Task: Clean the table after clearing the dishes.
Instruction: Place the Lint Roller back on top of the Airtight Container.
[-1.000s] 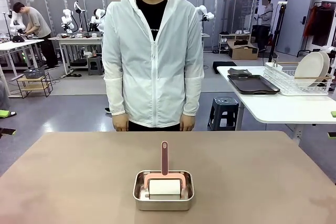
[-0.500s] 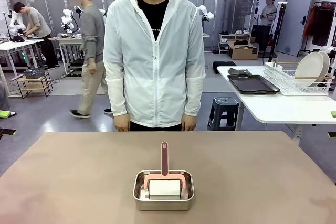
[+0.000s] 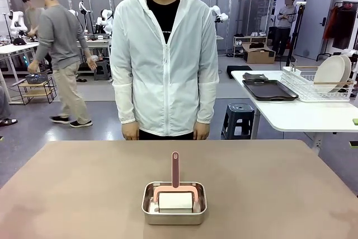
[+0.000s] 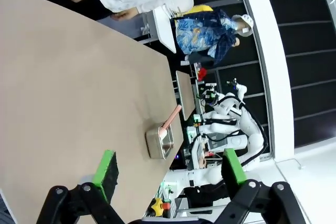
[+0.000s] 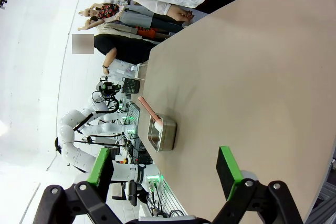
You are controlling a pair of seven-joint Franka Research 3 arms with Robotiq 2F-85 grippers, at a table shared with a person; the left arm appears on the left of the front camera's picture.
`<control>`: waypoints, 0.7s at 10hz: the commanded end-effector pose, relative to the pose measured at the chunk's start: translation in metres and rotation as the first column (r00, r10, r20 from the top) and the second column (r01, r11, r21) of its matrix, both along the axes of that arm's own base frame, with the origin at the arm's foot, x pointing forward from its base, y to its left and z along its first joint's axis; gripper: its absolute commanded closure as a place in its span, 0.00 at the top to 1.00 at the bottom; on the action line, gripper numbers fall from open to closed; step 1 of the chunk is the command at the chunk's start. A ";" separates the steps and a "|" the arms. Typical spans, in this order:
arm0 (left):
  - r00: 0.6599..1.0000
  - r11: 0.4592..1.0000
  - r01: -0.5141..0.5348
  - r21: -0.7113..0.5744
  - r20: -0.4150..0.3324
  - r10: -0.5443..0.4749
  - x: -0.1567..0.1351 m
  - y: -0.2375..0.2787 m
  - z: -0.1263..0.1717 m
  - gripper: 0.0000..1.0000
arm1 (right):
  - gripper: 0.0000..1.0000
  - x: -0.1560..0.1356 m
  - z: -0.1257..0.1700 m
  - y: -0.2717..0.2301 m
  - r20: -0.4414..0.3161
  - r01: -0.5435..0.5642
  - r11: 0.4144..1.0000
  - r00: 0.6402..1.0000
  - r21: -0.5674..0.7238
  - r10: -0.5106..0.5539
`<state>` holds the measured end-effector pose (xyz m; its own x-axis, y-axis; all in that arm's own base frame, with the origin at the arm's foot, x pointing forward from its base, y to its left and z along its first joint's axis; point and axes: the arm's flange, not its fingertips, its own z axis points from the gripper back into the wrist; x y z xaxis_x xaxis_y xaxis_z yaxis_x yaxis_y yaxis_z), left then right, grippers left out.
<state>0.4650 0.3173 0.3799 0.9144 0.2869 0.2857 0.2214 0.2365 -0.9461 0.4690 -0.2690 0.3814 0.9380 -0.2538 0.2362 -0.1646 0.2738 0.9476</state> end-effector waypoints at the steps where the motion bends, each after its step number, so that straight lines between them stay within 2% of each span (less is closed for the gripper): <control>1: 1.000 1.000 0.026 0.014 0.010 -0.026 0.003 -0.008 0.003 1.00 | 1.00 -0.004 0.002 0.003 -0.009 -0.007 1.000 1.000 -0.003 0.007; 7: 1.000 1.000 0.026 0.014 0.010 -0.026 0.003 -0.008 0.003 1.00 | 1.00 -0.004 0.002 0.003 -0.009 -0.007 1.000 1.000 -0.003 0.007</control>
<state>0.4709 0.3089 0.3795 0.9199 0.2678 0.2864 0.2267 0.2325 -0.9458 0.4690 -0.2690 0.3813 0.9380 -0.2537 0.2362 -0.1645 0.2738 0.9476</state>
